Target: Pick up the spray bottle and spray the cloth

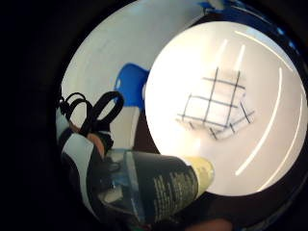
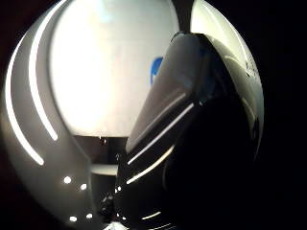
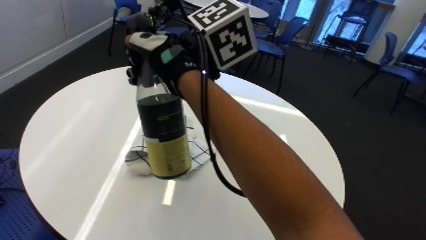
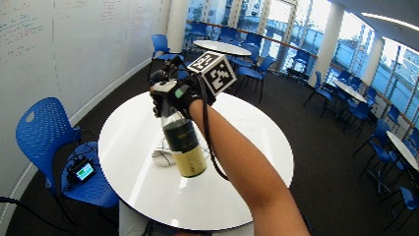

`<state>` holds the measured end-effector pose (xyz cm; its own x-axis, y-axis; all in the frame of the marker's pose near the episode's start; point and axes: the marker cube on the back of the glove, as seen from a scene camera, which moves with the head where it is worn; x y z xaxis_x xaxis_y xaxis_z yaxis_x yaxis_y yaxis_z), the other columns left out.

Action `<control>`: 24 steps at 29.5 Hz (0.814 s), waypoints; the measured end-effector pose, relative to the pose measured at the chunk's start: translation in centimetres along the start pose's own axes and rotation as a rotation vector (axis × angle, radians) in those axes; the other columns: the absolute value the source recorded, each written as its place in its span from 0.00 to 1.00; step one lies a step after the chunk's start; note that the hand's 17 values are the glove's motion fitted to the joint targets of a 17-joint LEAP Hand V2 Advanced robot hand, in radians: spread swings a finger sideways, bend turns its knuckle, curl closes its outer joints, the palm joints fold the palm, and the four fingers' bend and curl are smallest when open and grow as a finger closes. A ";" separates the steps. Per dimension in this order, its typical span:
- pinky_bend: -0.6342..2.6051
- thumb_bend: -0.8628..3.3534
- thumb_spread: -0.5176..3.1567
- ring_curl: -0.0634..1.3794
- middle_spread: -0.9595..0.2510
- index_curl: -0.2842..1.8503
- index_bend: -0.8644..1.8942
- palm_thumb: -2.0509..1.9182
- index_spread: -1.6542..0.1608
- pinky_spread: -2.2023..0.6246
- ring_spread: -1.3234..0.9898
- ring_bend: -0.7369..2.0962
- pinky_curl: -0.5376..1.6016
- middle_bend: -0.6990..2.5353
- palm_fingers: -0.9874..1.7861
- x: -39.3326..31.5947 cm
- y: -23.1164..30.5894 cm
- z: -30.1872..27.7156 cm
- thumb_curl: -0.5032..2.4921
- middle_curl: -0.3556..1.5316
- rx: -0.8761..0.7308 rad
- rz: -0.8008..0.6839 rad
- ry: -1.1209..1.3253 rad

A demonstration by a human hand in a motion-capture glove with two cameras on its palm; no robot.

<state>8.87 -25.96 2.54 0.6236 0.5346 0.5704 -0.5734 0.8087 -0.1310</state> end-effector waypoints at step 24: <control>0.30 0.20 0.24 0.35 0.63 0.41 0.49 0.74 0.77 0.72 0.49 0.47 0.43 0.41 0.85 3.6 -3.8 4.3 0.46 0.46 0.478 -0.244 -0.265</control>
<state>11.02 -28.19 8.52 0.6487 0.2182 0.7291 -0.6444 0.6671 0.3738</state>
